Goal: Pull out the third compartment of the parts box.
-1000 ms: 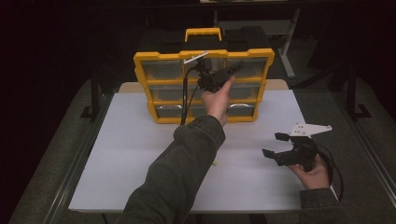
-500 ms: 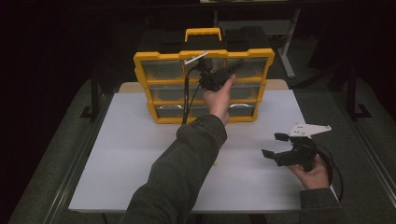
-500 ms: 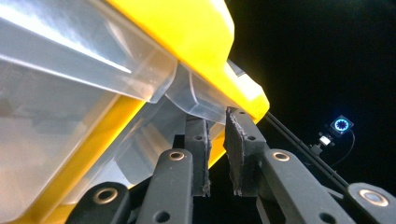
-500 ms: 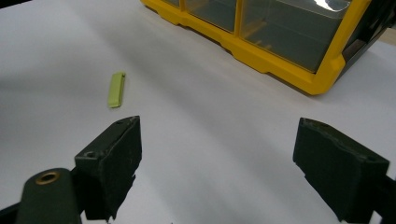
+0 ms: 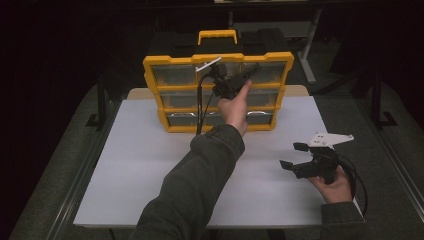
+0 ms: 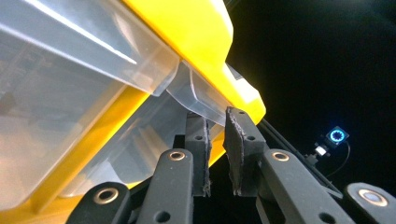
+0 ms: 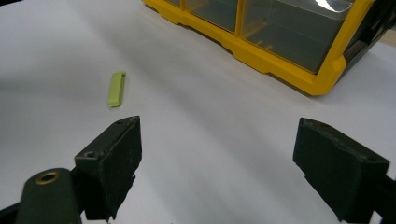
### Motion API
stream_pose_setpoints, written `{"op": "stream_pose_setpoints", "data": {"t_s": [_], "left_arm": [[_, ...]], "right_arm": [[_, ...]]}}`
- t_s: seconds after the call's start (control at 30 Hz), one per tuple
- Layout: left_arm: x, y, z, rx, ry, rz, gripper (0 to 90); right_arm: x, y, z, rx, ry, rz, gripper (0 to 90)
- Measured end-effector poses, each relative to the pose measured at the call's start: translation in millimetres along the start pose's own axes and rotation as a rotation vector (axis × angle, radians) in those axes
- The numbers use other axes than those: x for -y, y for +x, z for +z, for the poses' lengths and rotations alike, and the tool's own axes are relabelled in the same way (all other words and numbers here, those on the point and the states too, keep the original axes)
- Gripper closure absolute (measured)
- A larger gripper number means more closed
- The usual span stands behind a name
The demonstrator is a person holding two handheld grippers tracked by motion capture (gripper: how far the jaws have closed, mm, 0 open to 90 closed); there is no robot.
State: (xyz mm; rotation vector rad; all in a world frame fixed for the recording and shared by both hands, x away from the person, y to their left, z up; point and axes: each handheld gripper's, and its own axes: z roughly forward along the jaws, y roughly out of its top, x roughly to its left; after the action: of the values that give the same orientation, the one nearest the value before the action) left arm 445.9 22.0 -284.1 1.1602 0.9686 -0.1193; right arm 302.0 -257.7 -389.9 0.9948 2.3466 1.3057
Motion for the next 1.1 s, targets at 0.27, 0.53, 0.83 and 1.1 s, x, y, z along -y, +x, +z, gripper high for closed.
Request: {"op": "stream_pose_setpoints", "data": {"t_s": [0.27,0.53,0.83,1.1], "left_arm": [[3.2,-0.4,-4.9,0.028,-0.002,-0.037,79.1],[6.5,-3.9,-11.6,0.054,0.005,-0.037,79.1],[11.1,-9.4,-21.5,0.072,0.017,-0.041,79.0],[16.4,-15.1,-30.9,0.087,0.027,-0.048,78.8]], "right_arm": [[-0.4,0.8,0.7,-0.002,0.001,-0.004,14.4],[-0.2,0.8,0.7,-0.002,0.002,-0.008,14.4],[-0.4,2.4,2.2,0.001,0.007,-0.013,14.4],[-0.4,2.8,3.5,0.000,0.016,-0.017,14.4]]}}
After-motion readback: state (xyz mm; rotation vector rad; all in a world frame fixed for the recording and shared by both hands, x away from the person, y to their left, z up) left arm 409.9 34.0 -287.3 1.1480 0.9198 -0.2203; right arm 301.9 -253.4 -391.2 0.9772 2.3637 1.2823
